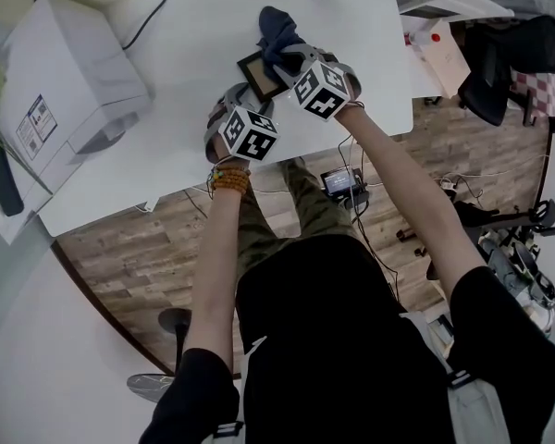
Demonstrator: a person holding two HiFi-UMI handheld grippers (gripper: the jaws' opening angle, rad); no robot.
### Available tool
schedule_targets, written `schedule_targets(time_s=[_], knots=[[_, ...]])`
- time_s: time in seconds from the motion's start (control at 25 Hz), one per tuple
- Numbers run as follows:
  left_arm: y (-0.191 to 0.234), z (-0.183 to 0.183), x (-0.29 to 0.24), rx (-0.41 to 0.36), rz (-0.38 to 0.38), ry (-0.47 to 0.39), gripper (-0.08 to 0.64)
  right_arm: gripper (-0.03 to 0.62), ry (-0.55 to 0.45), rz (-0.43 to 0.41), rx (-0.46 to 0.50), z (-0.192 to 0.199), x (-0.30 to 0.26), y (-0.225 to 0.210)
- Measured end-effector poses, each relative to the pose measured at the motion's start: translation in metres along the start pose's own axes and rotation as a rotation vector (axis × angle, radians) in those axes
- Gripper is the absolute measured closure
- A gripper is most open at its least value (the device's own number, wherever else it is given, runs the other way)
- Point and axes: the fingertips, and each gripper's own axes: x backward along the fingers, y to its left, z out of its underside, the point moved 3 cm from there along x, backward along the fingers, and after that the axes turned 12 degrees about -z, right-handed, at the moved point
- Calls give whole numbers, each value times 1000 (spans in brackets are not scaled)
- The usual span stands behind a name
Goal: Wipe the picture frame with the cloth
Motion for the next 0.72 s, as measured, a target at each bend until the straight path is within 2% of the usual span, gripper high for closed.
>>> schedule_targets(time_s=[0.2, 0.32, 0.4, 0.48, 0.52, 0.56, 0.6, 0.64, 0.72], knots=[[1, 0, 0, -4, 1, -3, 302, 526, -47, -122, -68, -22, -13, 24], [0, 1, 0, -1, 4, 5, 302, 525, -97, -240, -159, -30, -17, 34], [0, 1, 1, -1, 4, 12, 302, 525, -214, -363, -250, -37, -5, 35], [0, 1, 0, -5, 6, 16, 302, 525, -392, -454, -331, -46, 26, 27], [0, 0, 0, -6, 7, 18, 302, 523, -466, -449, -360, -47, 43, 17], [-1, 0, 0, -8, 9, 19, 303, 523, -508, -402, -378, -43, 57, 5], [-1, 0, 0, -10, 10, 19, 303, 523, -508, -322, -375, -34, 68, -9], [0, 0, 0, -11, 11, 19, 304, 523, -460, -225, -340, -20, 72, -21], [0, 0, 0, -12, 10, 19, 304, 523, -258, -46, -182, 10, 68, -33]])
